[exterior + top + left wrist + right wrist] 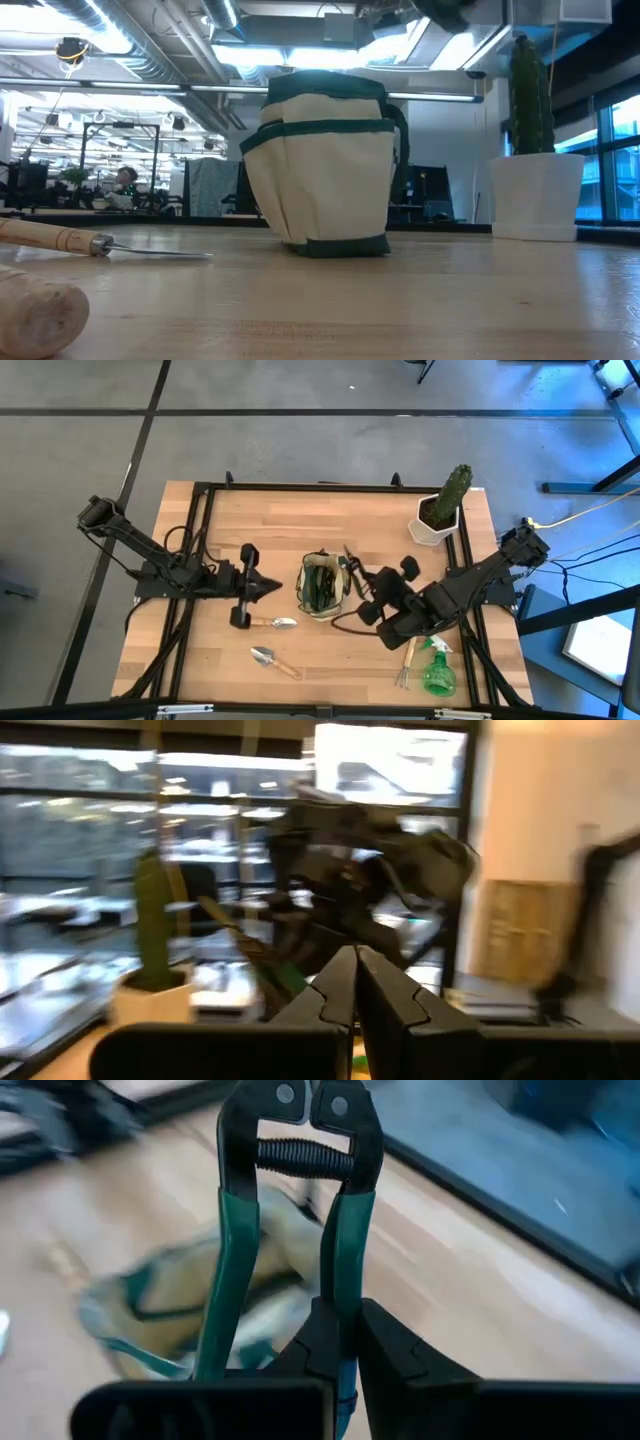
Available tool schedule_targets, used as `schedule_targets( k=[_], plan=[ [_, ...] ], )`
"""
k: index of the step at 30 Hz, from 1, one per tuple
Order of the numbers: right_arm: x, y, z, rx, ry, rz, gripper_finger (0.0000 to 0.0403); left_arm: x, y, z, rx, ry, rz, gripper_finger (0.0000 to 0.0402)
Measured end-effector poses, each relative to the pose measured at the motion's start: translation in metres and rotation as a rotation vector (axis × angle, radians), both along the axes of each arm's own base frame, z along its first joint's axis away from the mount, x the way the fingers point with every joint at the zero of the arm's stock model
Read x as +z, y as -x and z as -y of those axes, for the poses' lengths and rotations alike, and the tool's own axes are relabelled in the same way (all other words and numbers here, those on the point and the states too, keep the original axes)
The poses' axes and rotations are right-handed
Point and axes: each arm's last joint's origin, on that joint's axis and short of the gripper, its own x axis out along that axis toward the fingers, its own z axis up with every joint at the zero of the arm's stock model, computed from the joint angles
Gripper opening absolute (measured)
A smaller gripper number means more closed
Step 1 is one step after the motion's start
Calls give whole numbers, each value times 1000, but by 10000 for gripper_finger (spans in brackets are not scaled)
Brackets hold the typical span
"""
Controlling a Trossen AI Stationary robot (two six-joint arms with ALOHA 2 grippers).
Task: Pick & Place Garden tools in Gardening bag
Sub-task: Put the green fruit pruner into the green gardening bag
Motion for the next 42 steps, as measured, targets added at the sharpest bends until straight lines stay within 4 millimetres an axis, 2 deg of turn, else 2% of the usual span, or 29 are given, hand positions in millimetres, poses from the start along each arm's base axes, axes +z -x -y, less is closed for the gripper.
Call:
schedule_targets(
  k=[7,10,14,19,24,29,35,38,42],
  plan=[
    [20,-19,-17,236,41,53,16,1,1,6,-184,-102,33,6],
    [29,-28,-26,388,31,86,16,-1,1,8,-248,-160,29,3],
    [41,-38,-37,591,1,170,16,-3,1,9,-263,-214,27,2],
    [50,-45,-38,758,-6,230,15,-3,1,10,-276,-248,34,3],
    [58,-54,-35,973,-83,304,15,-3,2,14,-399,-317,69,2],
    [59,-63,-31,1085,-149,344,15,-6,1,19,-523,-403,110,2],
    [51,-80,-36,1221,-206,418,15,-5,-7,21,-433,-379,168,5],
    [43,-87,-36,1234,-217,408,15,-8,-10,23,-444,-386,171,17],
    [30,-98,-34,1219,-235,379,13,-5,-10,24,-472,-367,205,53]
  ],
)
